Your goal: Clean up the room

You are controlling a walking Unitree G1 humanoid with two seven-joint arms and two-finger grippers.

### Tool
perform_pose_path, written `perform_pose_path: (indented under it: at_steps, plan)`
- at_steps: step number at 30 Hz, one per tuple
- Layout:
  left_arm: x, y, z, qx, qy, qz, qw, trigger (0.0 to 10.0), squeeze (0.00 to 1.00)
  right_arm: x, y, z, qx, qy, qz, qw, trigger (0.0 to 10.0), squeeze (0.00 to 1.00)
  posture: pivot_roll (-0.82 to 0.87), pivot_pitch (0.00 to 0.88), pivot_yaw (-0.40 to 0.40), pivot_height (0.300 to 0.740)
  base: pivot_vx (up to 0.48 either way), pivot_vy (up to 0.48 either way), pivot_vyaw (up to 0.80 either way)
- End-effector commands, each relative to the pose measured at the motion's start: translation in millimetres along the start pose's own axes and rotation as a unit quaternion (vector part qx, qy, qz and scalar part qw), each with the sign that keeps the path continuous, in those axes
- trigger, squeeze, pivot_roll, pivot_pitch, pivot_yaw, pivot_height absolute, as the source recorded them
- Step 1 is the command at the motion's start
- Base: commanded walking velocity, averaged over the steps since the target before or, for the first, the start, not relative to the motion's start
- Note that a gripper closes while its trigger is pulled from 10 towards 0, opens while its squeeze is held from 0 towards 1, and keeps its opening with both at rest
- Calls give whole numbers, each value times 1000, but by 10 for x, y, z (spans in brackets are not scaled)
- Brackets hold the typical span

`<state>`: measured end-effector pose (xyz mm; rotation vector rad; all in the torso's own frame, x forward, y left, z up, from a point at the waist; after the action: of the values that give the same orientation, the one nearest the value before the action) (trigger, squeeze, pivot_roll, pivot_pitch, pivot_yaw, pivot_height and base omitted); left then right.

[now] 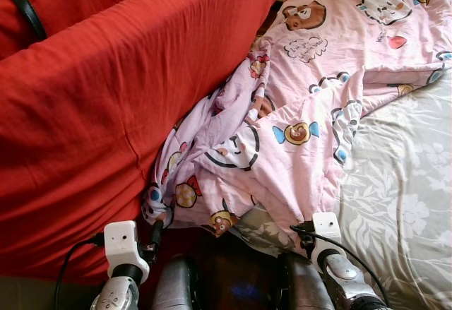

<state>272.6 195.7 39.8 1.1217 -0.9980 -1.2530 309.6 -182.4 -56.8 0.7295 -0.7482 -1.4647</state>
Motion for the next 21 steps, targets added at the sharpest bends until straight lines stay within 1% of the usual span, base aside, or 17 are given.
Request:
perform_pose_path:
  at_steps: [1,21]
  plan:
    - [-50,-134,53,-23,9,-11,1000,10000,0,-50,-118,19,-20,6,0,1000,0,0,38,246,47,632,0,0,0]
    - [-50,-134,53,-23,9,-11,1000,10000,0,-50,-118,19,-20,6,0,1000,0,0,38,246,47,632,0,0,0]
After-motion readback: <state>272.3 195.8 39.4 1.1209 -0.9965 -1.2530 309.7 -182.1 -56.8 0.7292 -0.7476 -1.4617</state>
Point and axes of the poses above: a point about 5 cm out from each wrist's last joint towards the gripper, its own z axis pointing back from the gripper into the wrist, its own y axis along the axis of the wrist's last joint, x = y × z, the point moved 5 cm from there along -z, pointing out of the wrist towards the gripper, and after that the axes turned 6 degrees about -z, right-handed, at the moved point
